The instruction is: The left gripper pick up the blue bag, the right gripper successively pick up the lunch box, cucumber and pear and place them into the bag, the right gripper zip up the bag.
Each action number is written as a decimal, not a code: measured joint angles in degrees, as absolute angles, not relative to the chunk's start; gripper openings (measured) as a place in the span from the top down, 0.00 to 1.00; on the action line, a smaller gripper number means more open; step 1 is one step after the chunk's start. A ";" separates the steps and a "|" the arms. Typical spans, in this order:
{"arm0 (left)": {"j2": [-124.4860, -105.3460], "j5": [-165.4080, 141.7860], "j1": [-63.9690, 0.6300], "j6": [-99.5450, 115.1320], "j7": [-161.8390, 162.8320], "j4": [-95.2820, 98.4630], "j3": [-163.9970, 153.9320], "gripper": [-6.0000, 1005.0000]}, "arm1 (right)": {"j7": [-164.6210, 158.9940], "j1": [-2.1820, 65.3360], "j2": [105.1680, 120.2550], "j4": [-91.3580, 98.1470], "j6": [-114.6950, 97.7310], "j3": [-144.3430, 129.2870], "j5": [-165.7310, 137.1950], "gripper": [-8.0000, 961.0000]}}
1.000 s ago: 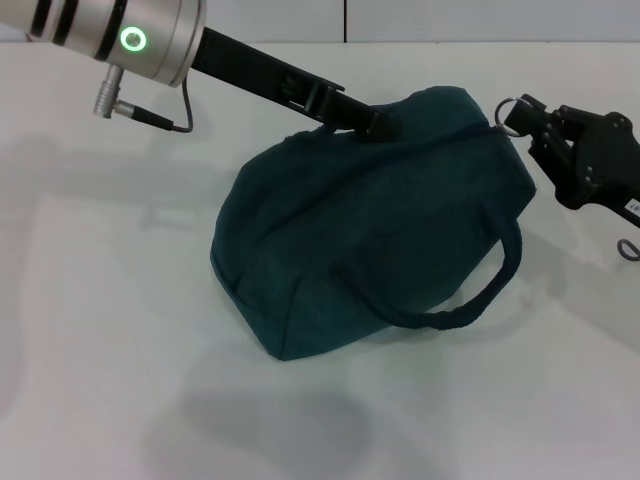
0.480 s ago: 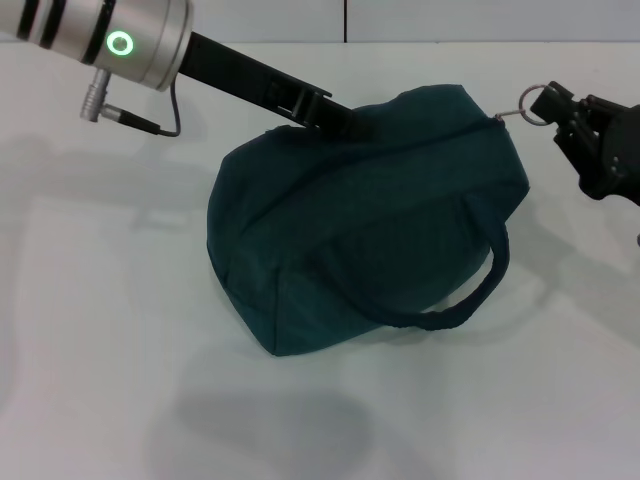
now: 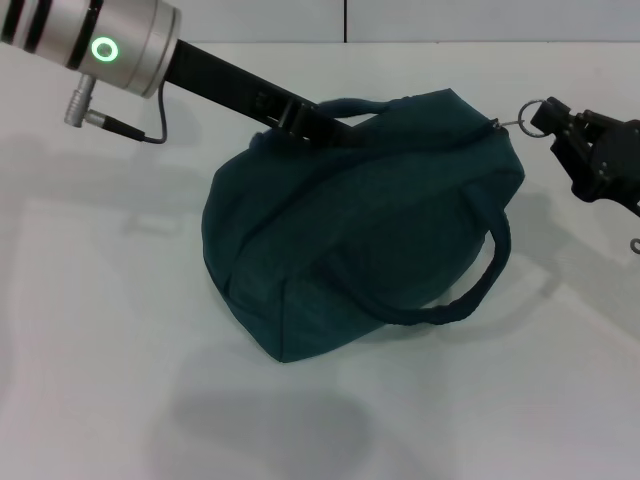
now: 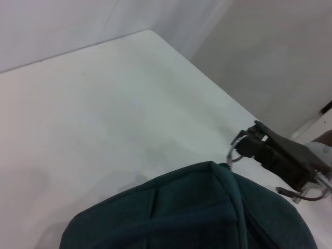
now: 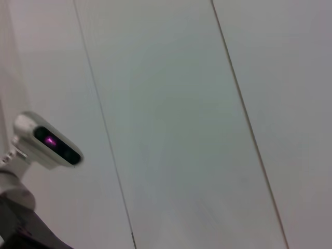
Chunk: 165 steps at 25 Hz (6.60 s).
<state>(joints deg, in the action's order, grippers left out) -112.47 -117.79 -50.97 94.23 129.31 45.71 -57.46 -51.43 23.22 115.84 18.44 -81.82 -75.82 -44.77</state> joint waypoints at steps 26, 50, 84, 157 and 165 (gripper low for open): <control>-110.74 -117.41 -50.35 96.77 129.28 46.41 -55.74 0.94 | -51.41 26.83 116.22 17.23 -68.15 -82.17 -44.78 0.98; -110.47 -117.27 -49.60 96.77 129.29 46.41 -55.63 0.94 | -51.01 28.02 116.19 17.41 -61.00 -83.58 -41.30 0.98; -110.21 -117.32 -47.49 96.73 127.54 46.35 -51.88 0.95 | -50.17 25.02 115.67 17.62 -67.46 -88.10 -40.93 0.98; -115.69 -93.48 -22.49 112.98 82.36 44.95 -44.92 0.23 | -86.73 36.25 112.15 40.08 -96.97 -74.73 -77.46 0.12; -116.38 -94.08 -21.84 113.06 80.57 44.91 -45.00 0.23 | -86.84 36.46 112.56 40.29 -96.58 -74.84 -78.41 0.12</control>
